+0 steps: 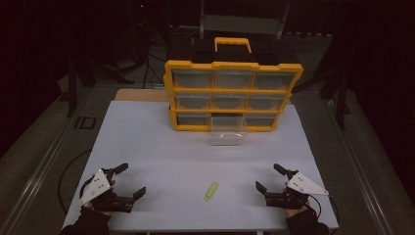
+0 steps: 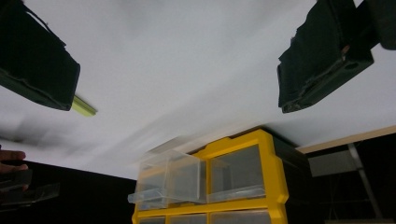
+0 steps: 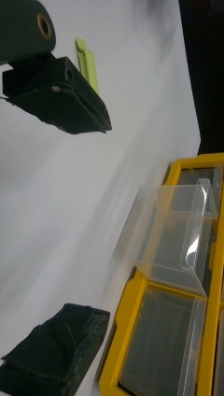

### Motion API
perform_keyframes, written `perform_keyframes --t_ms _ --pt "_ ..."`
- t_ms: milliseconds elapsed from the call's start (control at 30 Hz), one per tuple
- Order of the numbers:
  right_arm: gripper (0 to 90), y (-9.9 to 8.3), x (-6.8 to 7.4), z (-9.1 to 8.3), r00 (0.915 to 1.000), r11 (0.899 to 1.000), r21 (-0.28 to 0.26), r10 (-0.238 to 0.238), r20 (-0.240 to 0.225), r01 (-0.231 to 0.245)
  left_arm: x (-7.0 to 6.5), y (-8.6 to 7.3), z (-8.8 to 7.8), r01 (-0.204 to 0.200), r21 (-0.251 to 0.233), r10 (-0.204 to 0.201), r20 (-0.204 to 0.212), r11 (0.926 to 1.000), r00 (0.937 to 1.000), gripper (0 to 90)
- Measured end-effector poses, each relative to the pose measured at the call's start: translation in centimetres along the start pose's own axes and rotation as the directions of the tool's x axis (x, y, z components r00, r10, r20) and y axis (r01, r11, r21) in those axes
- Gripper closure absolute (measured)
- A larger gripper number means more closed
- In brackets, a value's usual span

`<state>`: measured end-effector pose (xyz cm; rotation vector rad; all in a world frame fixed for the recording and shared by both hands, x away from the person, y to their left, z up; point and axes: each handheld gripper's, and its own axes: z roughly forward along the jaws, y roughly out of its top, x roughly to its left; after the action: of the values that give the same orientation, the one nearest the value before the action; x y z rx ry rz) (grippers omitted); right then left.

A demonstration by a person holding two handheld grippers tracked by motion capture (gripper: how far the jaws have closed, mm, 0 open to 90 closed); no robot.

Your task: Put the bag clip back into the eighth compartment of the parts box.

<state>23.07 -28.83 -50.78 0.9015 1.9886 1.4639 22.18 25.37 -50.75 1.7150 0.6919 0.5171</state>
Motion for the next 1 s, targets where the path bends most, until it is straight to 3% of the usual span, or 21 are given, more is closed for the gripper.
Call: perform_keyframes --t_ms 500,767,1000 --pt "8.4 0.1 0.2 0.1 0.9999 1.000 0.005 -0.012 0.005 0.012 -0.1 0.1 0.0 -0.012 0.029 0.012 -0.003 0.9995 0.9999 0.2" --pt "8.3 0.1 0.3 0.2 0.9998 1.000 0.014 -0.020 0.003 0.020 -0.2 0.5 0.2 0.013 0.026 -0.013 0.012 0.9996 0.9998 0.2" --pt "8.4 0.1 0.4 0.2 0.9999 1.000 0.012 -0.016 0.005 0.016 -0.5 2.3 0.5 0.014 0.024 -0.015 0.036 0.9996 0.9992 0.2"
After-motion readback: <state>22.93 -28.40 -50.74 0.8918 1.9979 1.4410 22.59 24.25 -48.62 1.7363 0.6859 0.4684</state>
